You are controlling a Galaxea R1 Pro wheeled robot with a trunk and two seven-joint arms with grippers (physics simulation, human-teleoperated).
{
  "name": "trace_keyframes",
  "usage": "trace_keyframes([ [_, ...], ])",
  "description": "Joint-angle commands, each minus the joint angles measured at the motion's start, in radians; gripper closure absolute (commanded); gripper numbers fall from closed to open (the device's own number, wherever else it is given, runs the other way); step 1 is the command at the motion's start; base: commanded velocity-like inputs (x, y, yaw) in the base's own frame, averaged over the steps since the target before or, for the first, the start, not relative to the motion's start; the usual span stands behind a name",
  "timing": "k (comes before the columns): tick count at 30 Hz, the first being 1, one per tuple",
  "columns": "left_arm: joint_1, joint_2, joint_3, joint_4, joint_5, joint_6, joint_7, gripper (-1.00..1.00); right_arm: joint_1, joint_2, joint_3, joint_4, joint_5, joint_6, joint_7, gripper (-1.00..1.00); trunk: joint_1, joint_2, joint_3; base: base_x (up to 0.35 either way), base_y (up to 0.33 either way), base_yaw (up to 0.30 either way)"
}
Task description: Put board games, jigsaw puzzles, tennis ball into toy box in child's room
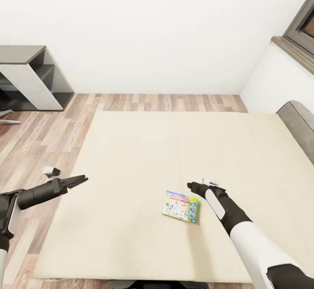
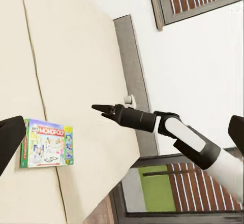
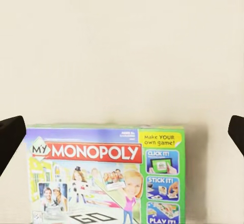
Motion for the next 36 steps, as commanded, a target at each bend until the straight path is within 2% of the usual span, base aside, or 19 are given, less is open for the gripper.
trace_keyframes([
  [1, 0.002, 0.001, -0.004, -0.016, 0.026, 0.011, -0.004, -1.00, 0.000, -0.009, 0.006, -0.002, -0.012, 0.003, 0.018, -1.00, 0.000, -0.002, -0.003, 0.000, 0.000, 0.000],
  [6, 0.006, 0.002, -0.012, -0.046, 0.064, 0.011, -0.004, -1.00, 0.000, -0.026, 0.006, -0.002, -0.016, 0.003, 0.073, -1.00, 0.000, -0.002, -0.011, 0.000, 0.000, 0.000],
  [11, 0.006, 0.002, -0.016, -0.055, 0.071, 0.011, -0.004, -1.00, 0.000, -0.042, 0.006, -0.001, -0.020, 0.004, 0.088, -1.00, 0.000, -0.002, -0.020, 0.000, 0.000, 0.000],
  [16, 0.007, -0.002, -0.025, -0.057, 0.073, 0.011, -0.004, -1.00, 0.000, -0.048, 0.006, -0.001, -0.022, 0.005, 0.103, -1.00, 0.000, -0.002, -0.028, 0.000, 0.000, 0.000],
  [20, 0.007, -0.003, -0.068, -0.058, 0.075, 0.011, -0.004, -1.00, 0.000, -0.048, 0.006, -0.001, -0.022, 0.006, 0.126, -1.00, 0.000, -0.002, -0.034, 0.000, 0.000, 0.000],
  [21, 0.007, -0.004, -0.090, -0.059, 0.076, 0.011, -0.004, -1.00, 0.000, -0.049, 0.006, -0.001, -0.022, 0.006, 0.137, -1.00, 0.000, -0.002, -0.036, 0.000, 0.000, 0.000],
  [24, 0.007, -0.005, -0.127, -0.059, 0.077, 0.011, -0.004, -1.00, 0.000, -0.049, 0.006, -0.001, -0.022, 0.005, 0.154, -1.00, 0.000, -0.002, -0.041, 0.000, 0.000, 0.000],
  [26, 0.007, -0.005, -0.141, -0.060, 0.078, 0.011, -0.004, -1.00, 0.000, -0.050, 0.006, -0.001, -0.023, 0.005, 0.163, -1.00, 0.000, -0.002, -0.044, 0.000, 0.000, 0.000],
  [36, 0.007, -0.004, -0.156, -0.061, 0.078, 0.011, -0.004, -1.00, 0.000, -0.049, 0.006, -0.001, -0.023, 0.007, 0.176, -1.00, 0.000, -0.002, -0.061, 0.000, 0.000, 0.000],
])
